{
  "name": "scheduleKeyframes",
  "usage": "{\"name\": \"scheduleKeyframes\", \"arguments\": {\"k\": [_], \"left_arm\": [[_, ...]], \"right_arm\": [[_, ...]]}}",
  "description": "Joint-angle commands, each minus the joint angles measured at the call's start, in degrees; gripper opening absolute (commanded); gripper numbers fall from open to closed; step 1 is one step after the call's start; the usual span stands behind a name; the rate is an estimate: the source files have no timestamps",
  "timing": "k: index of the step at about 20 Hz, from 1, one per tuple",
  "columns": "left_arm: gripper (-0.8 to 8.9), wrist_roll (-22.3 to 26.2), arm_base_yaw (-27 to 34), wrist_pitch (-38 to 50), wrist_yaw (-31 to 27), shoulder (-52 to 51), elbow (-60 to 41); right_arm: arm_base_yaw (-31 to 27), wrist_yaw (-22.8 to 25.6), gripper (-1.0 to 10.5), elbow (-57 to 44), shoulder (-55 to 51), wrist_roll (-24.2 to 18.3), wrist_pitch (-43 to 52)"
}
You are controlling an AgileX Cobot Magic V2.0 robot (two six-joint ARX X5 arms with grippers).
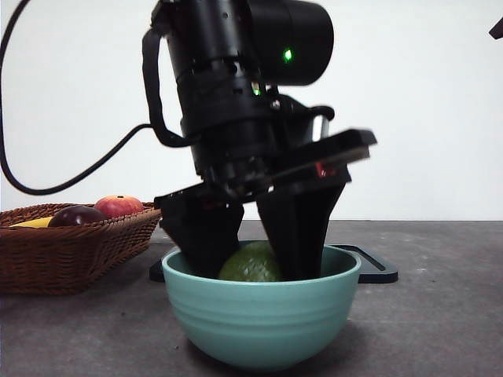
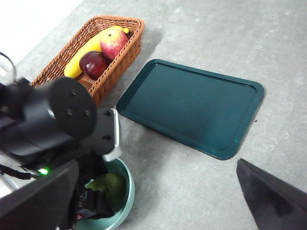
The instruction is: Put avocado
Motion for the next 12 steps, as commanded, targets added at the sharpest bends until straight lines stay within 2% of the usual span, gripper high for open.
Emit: {"name": "scheduleKeyframes", "arguments": {"k": [1,7,8,10,11,12], "left_arm": [[2.41,0.5,-0.8,0.0,-0.3,1.4,1.1],[2.55,1.0,-1.3,-0.4,-0.2,1.2,1.1],[3.02,1.0,-1.4,-0.4,-0.2,1.0,1.1],[4.67,1.0,-1.5,-0.3,-0.3,0.7,1.2],[5.10,1.0,-1.5,-0.4,-0.3,0.7,1.4],[5.14,1.0,-1.5,-0.5,-0.3,0.7,1.5]], "right_arm": [[0.2,0.0,5.8,1.0,0.2,-0.3,0.7],[0.2,0.0,5.8,1.0,0.2,-0.4,0.7],[0.2,0.0,5.8,1.0,0.2,-0.4,0.7],[0.2,0.0,5.8,1.0,0.2,-0.4,0.7],[0.2,0.0,5.8,1.0,0.2,-0.3,0.7],[0.2,0.0,5.8,1.0,0.2,-0.3,0.7]]}}
